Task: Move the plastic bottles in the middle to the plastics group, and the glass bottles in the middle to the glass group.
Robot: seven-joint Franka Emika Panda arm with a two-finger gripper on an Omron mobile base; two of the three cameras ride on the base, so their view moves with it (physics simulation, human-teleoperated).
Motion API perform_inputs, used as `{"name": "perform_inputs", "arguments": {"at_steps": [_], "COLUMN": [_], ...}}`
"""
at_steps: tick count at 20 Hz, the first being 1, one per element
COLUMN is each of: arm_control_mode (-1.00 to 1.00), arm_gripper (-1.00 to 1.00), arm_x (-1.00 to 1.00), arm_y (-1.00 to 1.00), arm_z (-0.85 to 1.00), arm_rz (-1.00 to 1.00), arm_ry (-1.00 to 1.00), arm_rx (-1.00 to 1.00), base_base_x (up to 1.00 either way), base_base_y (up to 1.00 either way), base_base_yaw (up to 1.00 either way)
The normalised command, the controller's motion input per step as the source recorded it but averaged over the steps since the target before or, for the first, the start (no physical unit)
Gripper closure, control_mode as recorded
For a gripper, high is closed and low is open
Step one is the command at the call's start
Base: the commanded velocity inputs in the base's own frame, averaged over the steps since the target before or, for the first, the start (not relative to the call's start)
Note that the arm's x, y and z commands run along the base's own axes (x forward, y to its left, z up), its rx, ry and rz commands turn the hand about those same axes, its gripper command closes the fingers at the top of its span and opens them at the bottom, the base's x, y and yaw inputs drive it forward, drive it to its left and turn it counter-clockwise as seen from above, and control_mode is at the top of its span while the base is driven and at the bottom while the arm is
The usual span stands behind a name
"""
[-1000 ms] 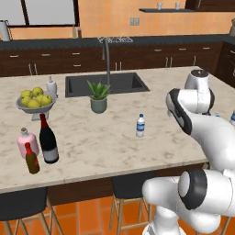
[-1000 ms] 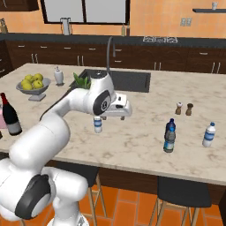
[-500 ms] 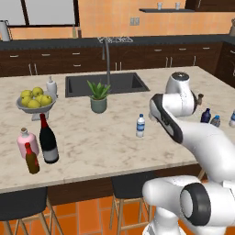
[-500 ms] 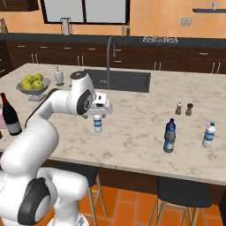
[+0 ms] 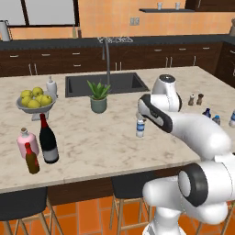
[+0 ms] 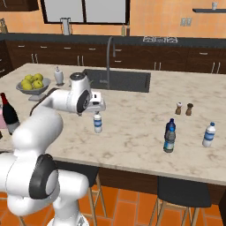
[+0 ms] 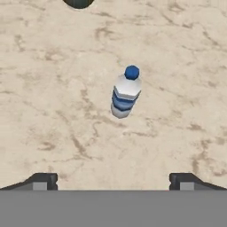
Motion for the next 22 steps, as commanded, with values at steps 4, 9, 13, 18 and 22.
{"name": "perform_inputs", "arguments": {"at_steps": [4, 9, 13, 18, 22], "arm_control_mode": [-1.0, -1.0, -1.0, -1.0, -1.0], "arm_gripper": [-1.0, -1.0, -1.0, -1.0, -1.0], "arm_x": [0.7, 0.53, 0.16, 0.07, 0.27], "arm_y": [0.33, -0.04, -0.12, -0.12, 0.03], "arm_z": [-0.31, -0.27, -0.17, -0.23, -0.35], "arm_rz": [0.0, 0.0, 0.0, 0.0, 0.0], "arm_ry": [0.14, 0.09, 0.0, 0.0, 0.01], "arm_rx": [0.0, -0.03, -0.01, 0.0, 0.0], "base_base_x": [0.0, 0.0, 0.0, 0.0, 0.0], "base_base_y": [0.0, 0.0, 0.0, 0.0, 0.0], "base_base_yaw": [0.0, 0.0, 0.0, 0.0, 0.0]}}
